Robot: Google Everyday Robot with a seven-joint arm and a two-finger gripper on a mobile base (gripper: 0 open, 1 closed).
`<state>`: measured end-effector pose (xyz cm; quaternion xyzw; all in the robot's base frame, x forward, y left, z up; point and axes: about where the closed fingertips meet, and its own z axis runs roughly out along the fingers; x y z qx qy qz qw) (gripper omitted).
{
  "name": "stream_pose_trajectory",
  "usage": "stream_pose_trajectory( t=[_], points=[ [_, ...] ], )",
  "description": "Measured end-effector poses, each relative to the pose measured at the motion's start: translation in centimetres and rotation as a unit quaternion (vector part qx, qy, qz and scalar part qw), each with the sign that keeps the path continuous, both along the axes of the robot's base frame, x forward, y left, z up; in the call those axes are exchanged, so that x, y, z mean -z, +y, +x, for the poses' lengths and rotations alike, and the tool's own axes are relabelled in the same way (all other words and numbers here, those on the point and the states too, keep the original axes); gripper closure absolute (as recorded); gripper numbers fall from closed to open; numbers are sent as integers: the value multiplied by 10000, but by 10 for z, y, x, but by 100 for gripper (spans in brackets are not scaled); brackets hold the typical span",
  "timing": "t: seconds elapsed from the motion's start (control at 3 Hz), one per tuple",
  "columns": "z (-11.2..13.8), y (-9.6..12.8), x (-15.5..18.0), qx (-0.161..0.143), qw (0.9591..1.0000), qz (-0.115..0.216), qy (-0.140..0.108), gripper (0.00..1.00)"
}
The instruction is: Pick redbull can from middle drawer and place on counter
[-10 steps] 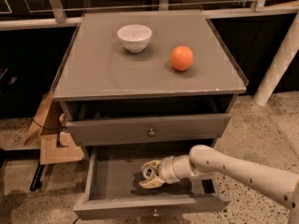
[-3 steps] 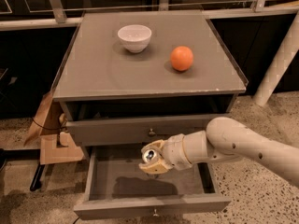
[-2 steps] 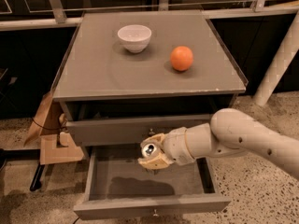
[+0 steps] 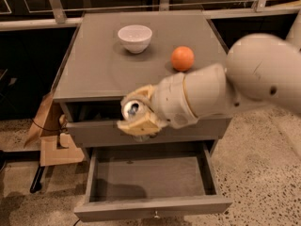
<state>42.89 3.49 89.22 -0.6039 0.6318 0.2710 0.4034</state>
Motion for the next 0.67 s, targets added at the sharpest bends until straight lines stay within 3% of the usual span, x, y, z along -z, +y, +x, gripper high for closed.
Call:
stream_pose_trajectory(
  t=[0.33,0.67],
  points=[
    [2,3,-30,-4,9996,8,-270,100],
    [2,3,-27,-11,9997,-1,-246,100]
  ],
)
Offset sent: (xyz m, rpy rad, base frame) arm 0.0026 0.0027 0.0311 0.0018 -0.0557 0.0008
